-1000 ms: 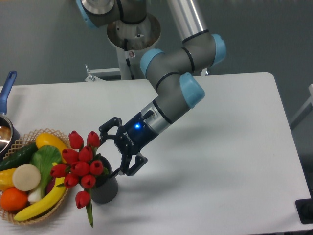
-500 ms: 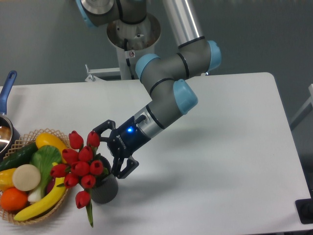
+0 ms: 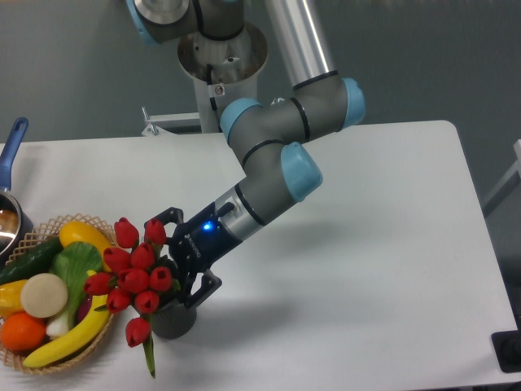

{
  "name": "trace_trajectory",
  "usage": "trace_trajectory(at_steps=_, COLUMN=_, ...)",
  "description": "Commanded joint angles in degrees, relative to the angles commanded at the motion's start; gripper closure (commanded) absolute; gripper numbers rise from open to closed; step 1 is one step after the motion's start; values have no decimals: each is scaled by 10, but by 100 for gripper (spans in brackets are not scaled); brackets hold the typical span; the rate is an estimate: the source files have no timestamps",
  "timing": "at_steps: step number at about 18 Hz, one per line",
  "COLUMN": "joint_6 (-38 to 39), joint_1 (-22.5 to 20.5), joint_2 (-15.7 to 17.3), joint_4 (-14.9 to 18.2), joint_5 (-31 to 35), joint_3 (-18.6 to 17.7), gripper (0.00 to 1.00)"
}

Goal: Pick up the flowers from the vase
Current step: 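Lower the gripper around the tulip stems and close it, then lift the gripped tulips upward out of the vase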

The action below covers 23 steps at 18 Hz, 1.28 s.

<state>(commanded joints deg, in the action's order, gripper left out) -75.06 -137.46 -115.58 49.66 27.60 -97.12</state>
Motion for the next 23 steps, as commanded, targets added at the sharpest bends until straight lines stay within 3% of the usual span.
trace_trajectory(at_steps=7, joint_6=0, joint_1=4, joint_2=6, joint_4=0, joint_5=1, joint_3=-6, gripper=0)
trace_trajectory(at_steps=14, joint_6=-1, joint_1=3, joint_2=8, joint_4=0, joint_5=-3, joint_3=-7, gripper=44)
trace_trajectory(at_steps=18, joint_6=0, joint_1=0, joint_2=8, joint_4=0, joint_5=-18, joint_3=-9, gripper=55)
trace_trajectory(at_steps=23, joint_6=2, joint_1=-3, joint_2=9, joint_4=0, joint_5=-20, joint_3=-13, gripper=58)
